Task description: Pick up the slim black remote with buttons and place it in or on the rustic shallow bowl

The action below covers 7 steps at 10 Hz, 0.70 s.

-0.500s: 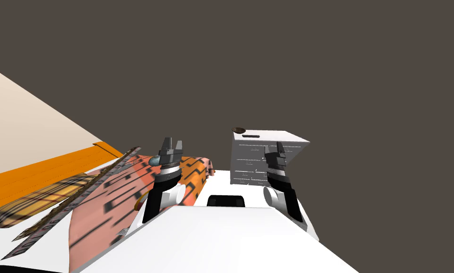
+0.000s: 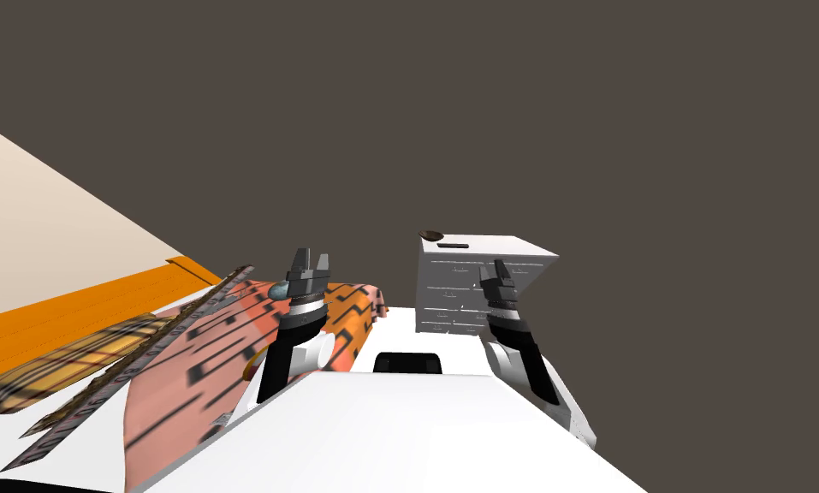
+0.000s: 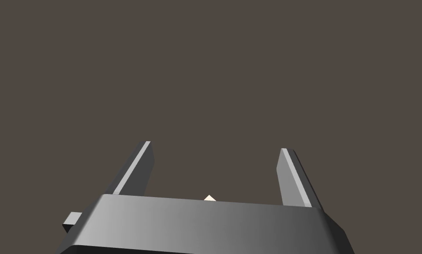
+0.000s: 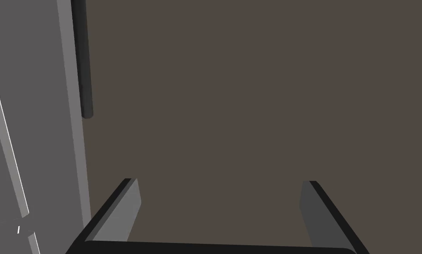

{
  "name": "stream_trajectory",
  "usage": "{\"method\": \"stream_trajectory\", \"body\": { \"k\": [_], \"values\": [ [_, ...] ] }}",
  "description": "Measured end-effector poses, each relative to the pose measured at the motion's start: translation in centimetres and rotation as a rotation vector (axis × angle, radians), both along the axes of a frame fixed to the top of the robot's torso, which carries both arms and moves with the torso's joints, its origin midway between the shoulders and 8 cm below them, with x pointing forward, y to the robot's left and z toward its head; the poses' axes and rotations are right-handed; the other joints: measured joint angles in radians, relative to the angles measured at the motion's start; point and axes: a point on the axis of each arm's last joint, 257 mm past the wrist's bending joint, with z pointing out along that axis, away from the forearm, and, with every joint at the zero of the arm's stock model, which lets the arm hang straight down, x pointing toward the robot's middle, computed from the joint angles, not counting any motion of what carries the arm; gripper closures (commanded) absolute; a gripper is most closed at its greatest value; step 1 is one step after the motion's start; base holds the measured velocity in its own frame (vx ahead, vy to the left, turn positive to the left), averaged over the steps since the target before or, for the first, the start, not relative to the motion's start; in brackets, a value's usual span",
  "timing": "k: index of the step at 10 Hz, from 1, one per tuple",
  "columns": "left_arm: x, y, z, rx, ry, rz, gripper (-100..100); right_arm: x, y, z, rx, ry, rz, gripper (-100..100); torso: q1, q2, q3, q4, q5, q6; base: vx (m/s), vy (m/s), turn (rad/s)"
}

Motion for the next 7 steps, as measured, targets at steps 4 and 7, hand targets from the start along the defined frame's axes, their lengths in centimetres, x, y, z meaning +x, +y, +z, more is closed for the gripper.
{"method": "stream_trajectory", "body": {
  "k": [4, 7],
  "values": [
    [0.0, 0.0, 0.0, 0.000, 0.000, 0.000, 0, 0.1, -0.9, -1.3, -0.135, 0.040, -0.009, -100, 0.000, 0.000, 0.000, 0.000, 0.000, 0.000, -0.003, 0.009, 0.001],
    [0.0, 0.0, 0.0, 0.000, 0.000, 0.000, 0, 0.1, -1.7, -2.0, -0.249, 0.065, -0.009, -100, 0.000, 0.000, 0.000, 0.000, 0.000, 0.000, -0.002, 0.009, 0.009]
  ]
}}
